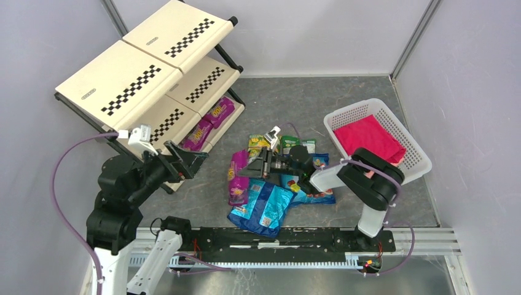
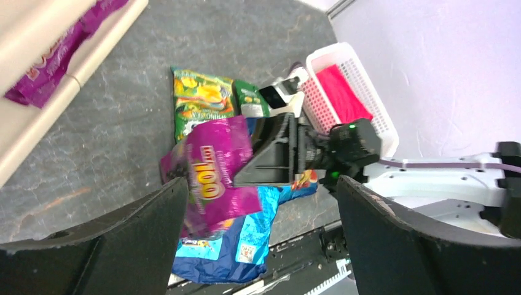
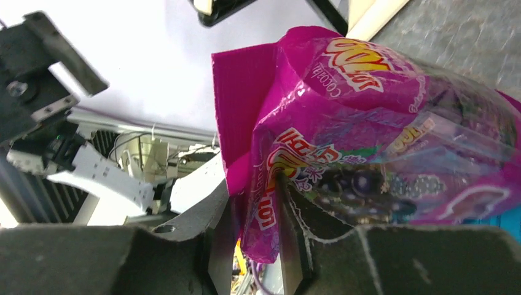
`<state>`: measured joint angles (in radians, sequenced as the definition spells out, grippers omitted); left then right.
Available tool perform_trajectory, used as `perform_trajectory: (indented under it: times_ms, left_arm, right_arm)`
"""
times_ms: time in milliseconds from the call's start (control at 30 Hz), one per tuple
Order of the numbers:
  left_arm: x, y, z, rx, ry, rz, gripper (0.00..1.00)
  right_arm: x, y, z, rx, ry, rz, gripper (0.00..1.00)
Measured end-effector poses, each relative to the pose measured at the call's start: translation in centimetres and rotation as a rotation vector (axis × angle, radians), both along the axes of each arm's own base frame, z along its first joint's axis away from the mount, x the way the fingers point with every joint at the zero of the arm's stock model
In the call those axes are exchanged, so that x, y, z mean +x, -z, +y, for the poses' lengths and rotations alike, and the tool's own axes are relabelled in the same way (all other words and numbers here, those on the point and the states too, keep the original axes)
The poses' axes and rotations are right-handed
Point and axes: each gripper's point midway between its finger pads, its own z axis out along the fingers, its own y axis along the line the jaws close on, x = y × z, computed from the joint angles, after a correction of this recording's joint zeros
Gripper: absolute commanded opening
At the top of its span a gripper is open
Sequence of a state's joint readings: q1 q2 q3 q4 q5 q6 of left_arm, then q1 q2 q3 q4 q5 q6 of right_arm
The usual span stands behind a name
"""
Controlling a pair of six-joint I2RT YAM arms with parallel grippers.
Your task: Place and organize the candy bags onto the shelf
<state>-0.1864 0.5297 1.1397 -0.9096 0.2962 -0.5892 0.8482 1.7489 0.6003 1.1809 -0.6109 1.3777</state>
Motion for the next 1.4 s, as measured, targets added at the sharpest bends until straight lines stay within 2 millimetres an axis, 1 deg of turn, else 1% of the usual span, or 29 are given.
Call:
perform_trajectory:
  times_ms: [67,133,200,300,333,467,567,633,667,733,800,833,900,1000,1100,1167,1233,1267,1367,1400]
  left_arm:
    - [-0.4,-1.1,0.1,-0.005,-0.002,-0.033,0.95]
    - [-0.8,-1.4,-0.2,-0.014,0.022,-0.045,0.95]
    - [-1.0,-1.2,-0.8,-0.025,0.061,-0.039,0.95]
    - [-1.1,-0.2,-1.6,-0.034,0.108,-0.012,0.96]
    - [-1.2,0.0,-1.8,-0.038,0.122,-0.004,0.96]
    - [-1.5,-0.1,-2.3,-0.048,0.158,-0.010,0.96]
    - [-1.6,-0.5,-2.6,-0.055,0.178,-0.024,0.96]
    - [-1.6,-0.3,-2.7,-0.057,0.185,-0.026,0.96]
    - [-1.7,-0.1,-2.7,-0.058,0.190,-0.024,0.96]
    - [-1.7,0.5,-2.9,-0.059,0.198,-0.014,0.96]
    - [-1.6,1.1,-2.9,-0.058,0.201,0.000,0.96]
    - [-1.6,1.5,-3.0,-0.058,0.203,0.008,0.96]
    - [-1.4,2.0,-3.0,-0.058,0.205,0.019,0.96]
    - [-1.1,2.7,-3.2,-0.059,0.209,0.028,0.96]
    - [-0.8,3.5,-3.4,-0.061,0.219,0.040,0.96]
    - [-0.5,4.5,-3.4,-0.059,0.219,0.056,0.96]
    - [-0.4,5.4,-3.4,-0.056,0.219,0.074,0.96]
    - [-0.4,5.8,-3.4,-0.055,0.219,0.083,0.96]
    - [-0.5,6.3,-3.4,-0.054,0.219,0.089,0.96]
    - [-0.6,6.4,-3.4,-0.054,0.219,0.089,0.96]
  right_arm:
    - [0.9,0.4,1.3,-0.005,0.012,0.002,0.28]
    - [1.7,0.4,2.7,0.000,0.023,-0.005,0.28]
    - [2.0,0.4,3.7,-0.002,0.031,-0.014,0.28]
    - [2.6,0.5,5.7,-0.005,0.037,-0.029,0.27]
    - [2.8,0.5,6.4,-0.005,0.041,-0.034,0.25]
    - [3.2,0.1,9.1,-0.003,0.056,-0.060,0.25]
    - [3.2,0.8,9.7,-0.038,0.090,-0.085,0.25]
    - [3.1,1.8,9.4,-0.070,0.111,-0.093,0.25]
    - [2.9,2.4,8.9,-0.088,0.124,-0.097,0.25]
    - [2.6,3.8,7.3,-0.136,0.148,-0.103,0.24]
    - [2.5,5.1,5.5,-0.190,0.173,-0.113,0.19]
    - [2.5,5.4,4.7,-0.212,0.182,-0.119,0.18]
    - [2.7,5.8,3.3,-0.250,0.208,-0.137,0.16]
    - [2.6,6.2,1.4,-0.314,0.237,-0.171,0.17]
    - [2.5,6.5,0.3,-0.364,0.242,-0.215,0.20]
    - [2.5,7.1,0.0,-0.404,0.229,-0.248,0.26]
    - [2.7,7.6,-0.1,-0.447,0.200,-0.276,0.38]
    - [2.8,7.5,-0.1,-0.461,0.183,-0.290,0.47]
    - [3.1,6.6,0.6,-0.474,0.137,-0.334,0.65]
    - [3.1,6.2,0.8,-0.473,0.123,-0.348,0.68]
